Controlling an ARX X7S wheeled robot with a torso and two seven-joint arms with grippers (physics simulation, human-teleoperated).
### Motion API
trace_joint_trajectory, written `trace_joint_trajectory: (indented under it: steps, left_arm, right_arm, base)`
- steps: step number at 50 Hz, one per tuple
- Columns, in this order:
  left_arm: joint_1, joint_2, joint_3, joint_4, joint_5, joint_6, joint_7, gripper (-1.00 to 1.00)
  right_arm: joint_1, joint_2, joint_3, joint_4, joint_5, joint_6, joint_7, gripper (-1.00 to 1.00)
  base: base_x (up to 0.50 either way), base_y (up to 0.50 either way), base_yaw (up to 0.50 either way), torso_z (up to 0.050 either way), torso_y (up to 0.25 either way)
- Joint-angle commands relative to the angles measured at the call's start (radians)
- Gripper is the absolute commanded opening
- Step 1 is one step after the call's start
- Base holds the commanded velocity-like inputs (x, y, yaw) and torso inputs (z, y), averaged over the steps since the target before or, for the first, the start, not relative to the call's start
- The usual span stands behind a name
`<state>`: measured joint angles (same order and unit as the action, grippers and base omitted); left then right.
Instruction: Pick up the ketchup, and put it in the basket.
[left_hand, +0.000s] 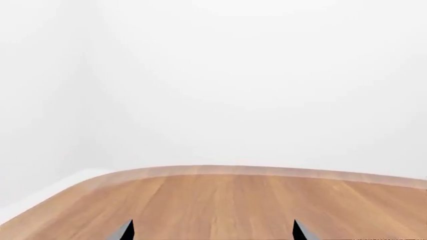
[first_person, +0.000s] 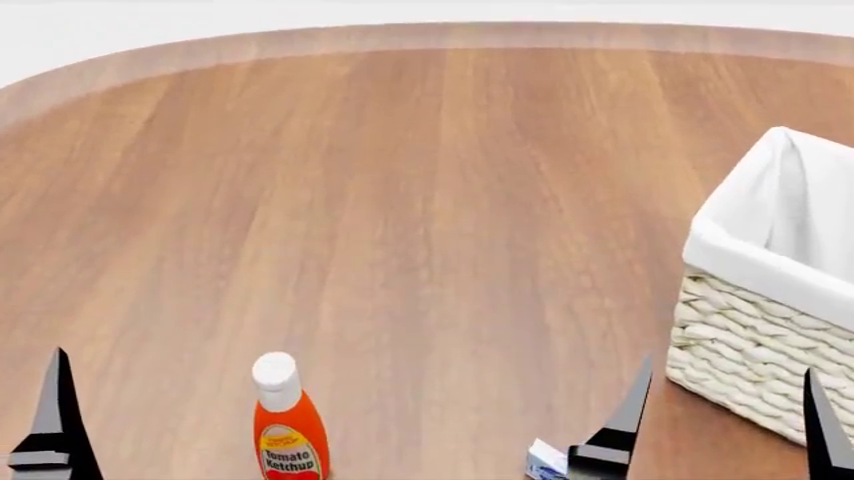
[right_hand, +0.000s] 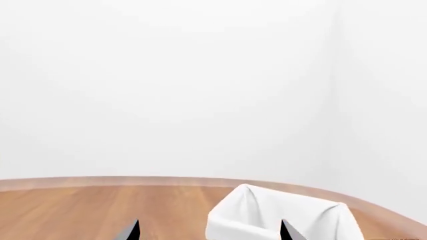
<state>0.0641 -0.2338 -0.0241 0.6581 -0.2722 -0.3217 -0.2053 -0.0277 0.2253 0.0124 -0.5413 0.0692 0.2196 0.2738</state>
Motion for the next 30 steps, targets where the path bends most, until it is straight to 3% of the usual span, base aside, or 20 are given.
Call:
trace_joint_trajectory:
  steps: [1,5,12,21,30]
  left_arm:
    - [-0.004,-0.009,0.012,-0.010,-0.004,0.005,-0.009,1.00]
    - [-0.005,-0.013,0.014,-0.009,-0.006,0.005,-0.013,1.00]
    - [-0.007,-0.019,0.018,-0.009,-0.010,0.006,-0.018,1.00]
    - [-0.005,-0.026,0.019,-0.004,-0.017,0.007,-0.025,1.00]
    - [-0.005,-0.032,0.021,-0.005,-0.022,0.010,-0.032,1.00]
  right_arm:
    - [0.000,0.003,0.004,-0.006,-0.002,0.001,0.018,1.00]
    - [0.006,0.011,-0.009,-0.004,-0.028,0.012,0.025,1.00]
    - [0.006,0.016,-0.017,-0.003,-0.030,0.014,0.026,1.00]
    - [0.008,0.016,-0.010,-0.003,-0.008,0.018,0.027,1.00]
    - [0.005,0.024,-0.012,-0.008,-0.004,0.021,0.032,1.00]
  base:
    - [0.00,0.00,0.00,0.000,0.000]
    - [0.00,0.00,0.00,0.000,0.000]
    - [0.00,0.48,0.00,0.000,0.000]
    - [0.00,0.00,0.00,0.000,0.000]
    - [0.47,0.00,0.00,0.000,0.000]
